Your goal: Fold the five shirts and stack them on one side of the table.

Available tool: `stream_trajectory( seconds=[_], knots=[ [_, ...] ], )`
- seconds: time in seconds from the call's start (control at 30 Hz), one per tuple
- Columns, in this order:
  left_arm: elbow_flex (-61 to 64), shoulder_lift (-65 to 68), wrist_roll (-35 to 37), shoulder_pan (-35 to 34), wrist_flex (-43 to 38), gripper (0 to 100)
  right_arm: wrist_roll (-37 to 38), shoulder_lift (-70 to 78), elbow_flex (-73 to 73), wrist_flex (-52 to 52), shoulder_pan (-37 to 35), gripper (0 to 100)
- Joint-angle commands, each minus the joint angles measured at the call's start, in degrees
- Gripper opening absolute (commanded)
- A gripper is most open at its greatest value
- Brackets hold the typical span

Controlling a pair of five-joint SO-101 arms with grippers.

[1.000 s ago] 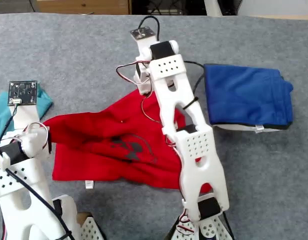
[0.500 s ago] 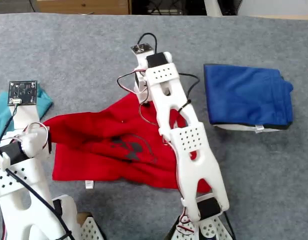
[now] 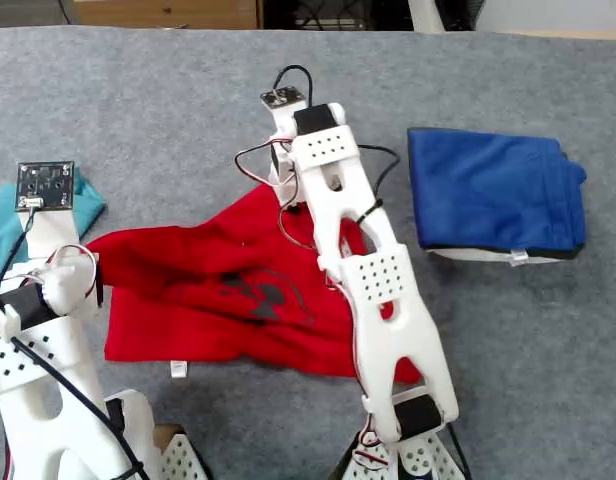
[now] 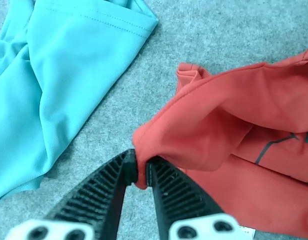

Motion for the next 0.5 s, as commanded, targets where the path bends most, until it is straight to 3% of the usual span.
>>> stream_trajectory(
  seconds=[0.0,0.33,0.47],
  knots=[
    [-0.4,-1.05,-0.44,-0.31,-0.53,3,0.7,-0.92,-2.68,0.44,0.44,3.9],
    [-0.31,-1.05,-0.35,-0.31,-0.53,3,0.79,-0.92,-9.71,2.37,4.4,4.4],
    [-0.31,-1.05,-0.35,-0.31,-0.53,3,0.79,-0.84,-9.54,2.37,3.78,10.6]
  ],
)
